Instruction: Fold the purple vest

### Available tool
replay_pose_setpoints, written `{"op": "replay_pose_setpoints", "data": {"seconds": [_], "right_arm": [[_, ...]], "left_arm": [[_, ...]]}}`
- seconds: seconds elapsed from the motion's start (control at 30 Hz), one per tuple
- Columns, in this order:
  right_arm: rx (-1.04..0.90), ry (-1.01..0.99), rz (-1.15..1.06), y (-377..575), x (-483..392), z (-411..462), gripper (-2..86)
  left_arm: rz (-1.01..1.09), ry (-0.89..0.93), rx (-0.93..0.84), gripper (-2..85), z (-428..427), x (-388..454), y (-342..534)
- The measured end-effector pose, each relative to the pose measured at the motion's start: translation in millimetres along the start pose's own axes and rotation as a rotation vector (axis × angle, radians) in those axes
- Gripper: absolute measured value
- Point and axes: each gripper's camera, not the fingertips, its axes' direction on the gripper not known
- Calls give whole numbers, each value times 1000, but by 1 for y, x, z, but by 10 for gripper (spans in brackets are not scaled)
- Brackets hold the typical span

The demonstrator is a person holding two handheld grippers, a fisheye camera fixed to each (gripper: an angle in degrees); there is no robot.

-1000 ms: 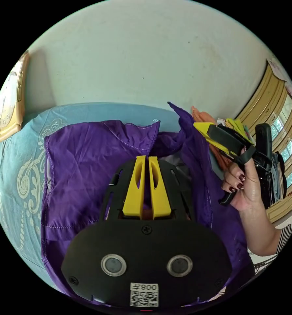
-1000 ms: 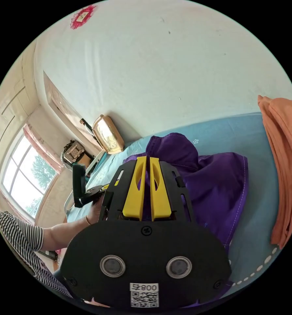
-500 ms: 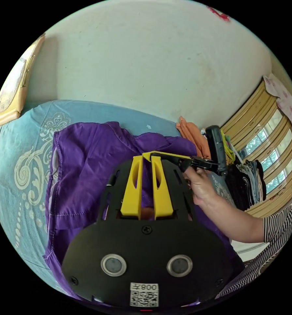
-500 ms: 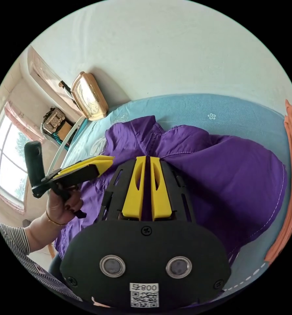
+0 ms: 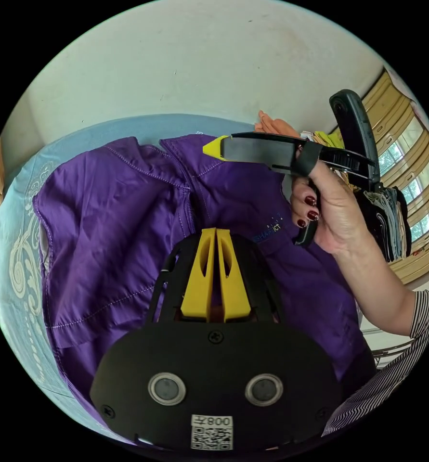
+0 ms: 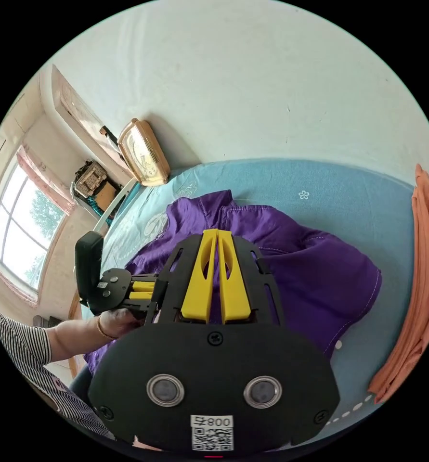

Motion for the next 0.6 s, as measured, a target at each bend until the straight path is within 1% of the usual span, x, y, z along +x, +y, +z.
{"op": "replay_pose_setpoints", "data": {"seconds": [0.03, 0.1, 0.13, 0.2, 0.23, 0.27, 0.33, 0.5, 0.6], "right_arm": [[-61, 42, 3, -1, 2, 13, 4], [-167, 80, 13, 0, 6, 32, 3], [-130, 78, 0, 4, 6, 29, 2], [-138, 74, -3, 6, 6, 28, 1], [-139, 70, -1, 8, 7, 26, 1], [-139, 69, -1, 9, 7, 25, 1], [-130, 68, 8, 15, 7, 21, 1], [-105, 16, 38, 25, 11, 5, 1], [-35, -20, 1, 38, 3, -21, 1]], "left_arm": [[2, -9, 7, 2, -5, 4, 3], [-12, -39, 77, 1, -23, 6, 9], [-42, -50, 129, 1, -35, 4, 13], [-93, -60, 179, 1, -47, -3, 16], [-122, -80, 153, 1, -45, -8, 15], [-136, -61, 85, 1, -36, -12, 11], [-135, -15, 10, 0, -24, -13, 8], [-69, -71, -9, 0, -32, 1, 12], [-82, -59, 5, 1, -41, 3, 19]]}}
